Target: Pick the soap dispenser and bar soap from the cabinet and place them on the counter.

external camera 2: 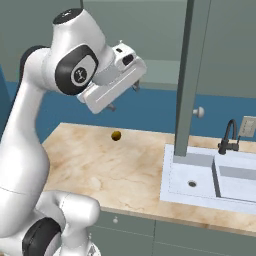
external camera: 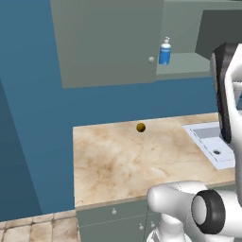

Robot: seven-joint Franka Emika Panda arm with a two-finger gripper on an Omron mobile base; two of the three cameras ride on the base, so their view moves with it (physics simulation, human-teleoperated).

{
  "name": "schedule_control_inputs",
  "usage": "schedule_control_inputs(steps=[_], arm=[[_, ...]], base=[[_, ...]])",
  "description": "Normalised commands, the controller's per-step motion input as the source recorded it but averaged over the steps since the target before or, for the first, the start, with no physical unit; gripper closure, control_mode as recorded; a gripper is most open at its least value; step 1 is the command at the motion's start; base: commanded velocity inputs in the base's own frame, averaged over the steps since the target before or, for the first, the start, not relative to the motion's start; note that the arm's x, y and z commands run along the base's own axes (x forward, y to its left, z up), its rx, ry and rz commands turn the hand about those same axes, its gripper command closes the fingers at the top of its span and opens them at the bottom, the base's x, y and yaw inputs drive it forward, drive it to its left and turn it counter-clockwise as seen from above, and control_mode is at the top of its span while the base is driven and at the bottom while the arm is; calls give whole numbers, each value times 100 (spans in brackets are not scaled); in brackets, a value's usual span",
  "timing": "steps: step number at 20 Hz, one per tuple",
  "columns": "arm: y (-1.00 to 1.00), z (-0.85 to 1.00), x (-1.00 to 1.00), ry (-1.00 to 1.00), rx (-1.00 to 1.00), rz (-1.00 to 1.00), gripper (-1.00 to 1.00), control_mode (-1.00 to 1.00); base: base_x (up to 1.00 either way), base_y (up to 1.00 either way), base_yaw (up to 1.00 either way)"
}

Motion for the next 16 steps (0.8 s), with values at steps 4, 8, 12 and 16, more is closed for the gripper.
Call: schedule_control_inputs(steps=[4, 8, 12, 16], arm=[[0, 0, -19, -3, 24, -10, -100, -100], [11, -24, -19, -1, 16, 0, -100, -100], [18, -11, -24, -13, 2, 0, -100, -100], [31, 0, -33, -38, 0, -2, -100, -100]], base=[[0, 0, 0], [0, 0, 0], [0, 0, 0], [0, 0, 0]])
